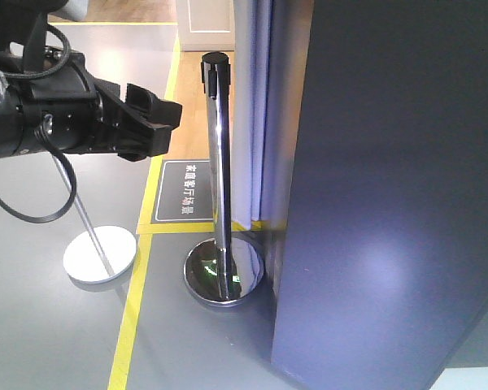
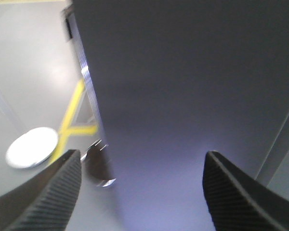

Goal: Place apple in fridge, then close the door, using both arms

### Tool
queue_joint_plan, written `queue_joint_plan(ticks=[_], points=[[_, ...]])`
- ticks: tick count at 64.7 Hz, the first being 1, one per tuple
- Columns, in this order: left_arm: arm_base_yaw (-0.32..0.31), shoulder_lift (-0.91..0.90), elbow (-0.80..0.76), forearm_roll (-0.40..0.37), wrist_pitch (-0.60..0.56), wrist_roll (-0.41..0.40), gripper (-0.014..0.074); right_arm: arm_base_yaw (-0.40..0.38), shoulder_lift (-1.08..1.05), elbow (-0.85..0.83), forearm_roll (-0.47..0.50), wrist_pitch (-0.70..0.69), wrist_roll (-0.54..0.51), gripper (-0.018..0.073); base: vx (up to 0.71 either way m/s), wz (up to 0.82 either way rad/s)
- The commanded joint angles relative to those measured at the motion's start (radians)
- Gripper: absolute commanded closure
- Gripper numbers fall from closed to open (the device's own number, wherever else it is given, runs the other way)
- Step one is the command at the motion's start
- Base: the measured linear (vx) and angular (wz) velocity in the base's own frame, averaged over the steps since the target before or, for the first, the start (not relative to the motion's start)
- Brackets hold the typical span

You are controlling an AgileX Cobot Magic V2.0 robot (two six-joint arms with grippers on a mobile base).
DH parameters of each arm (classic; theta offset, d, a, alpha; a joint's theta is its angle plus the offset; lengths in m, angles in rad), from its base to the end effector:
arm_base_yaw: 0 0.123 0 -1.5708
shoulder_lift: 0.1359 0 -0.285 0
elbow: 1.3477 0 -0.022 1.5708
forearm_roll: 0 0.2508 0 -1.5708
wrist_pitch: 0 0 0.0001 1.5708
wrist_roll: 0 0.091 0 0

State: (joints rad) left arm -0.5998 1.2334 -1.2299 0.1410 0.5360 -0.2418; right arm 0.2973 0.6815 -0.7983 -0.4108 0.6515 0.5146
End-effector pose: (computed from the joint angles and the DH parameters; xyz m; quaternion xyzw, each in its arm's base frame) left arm 0.2289 -0.1486 0.4057 0.1823 0.8263 -0.1590 0.5086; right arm 0.1281 0.0162 0.3683 0.0189 0.8314 0.0304 0.5545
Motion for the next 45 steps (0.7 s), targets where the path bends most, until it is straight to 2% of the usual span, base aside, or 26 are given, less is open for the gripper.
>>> queue_joint_plan(ticks=[1,4,8,13,19,28,32,39,45], points=[[0.0,-0.025,-0.025,0.006,-0.059,-0.007,0.0083,-0.006,0.101,-0.025,-0.262,-0.171,0.172,0.0052,0.0,0.0],[0.0,-0.025,-0.025,0.006,-0.059,-0.007,0.0083,-0.006,0.152,-0.03,-0.394,-0.187,0.27,0.0052,0.0,0.0],[0.0,-0.025,-0.025,0.006,-0.059,-0.007,0.0083,-0.006,0.237,-0.047,-0.583,-0.191,0.46,0.0052,0.0,0.0],[0.0,-0.025,-0.025,0.006,-0.059,-0.007,0.0083,-0.006,0.334,-0.073,-0.764,-0.19,0.678,0.0052,0.0,0.0],[0.0,-0.025,-0.025,0.006,-0.059,-0.007,0.0083,-0.006,0.431,-0.114,-0.92,-0.207,0.81,0.0052,0.0,0.0],[0.0,-0.025,-0.025,0.006,-0.059,-0.007,0.0083,-0.008,0.55,-0.185,-0.947,-0.22,0.821,0.0052,0.0,0.0],[0.0,-0.025,-0.025,0.006,-0.059,-0.007,0.0083,-0.037,0.588,-0.216,-0.934,-0.24,0.822,0.0052,0.0,0.0],[0.0,-0.025,-0.025,0.006,-0.059,-0.007,0.0083,-0.134,0.634,-0.25,-0.878,-0.335,0.853,0.0052,0.0,0.0],[0.0,-0.025,-0.025,0.006,-0.059,-0.007,0.0083,-0.231,0.663,-0.259,-0.864,-0.499,0.855,0.0055,0.0,0.0]])
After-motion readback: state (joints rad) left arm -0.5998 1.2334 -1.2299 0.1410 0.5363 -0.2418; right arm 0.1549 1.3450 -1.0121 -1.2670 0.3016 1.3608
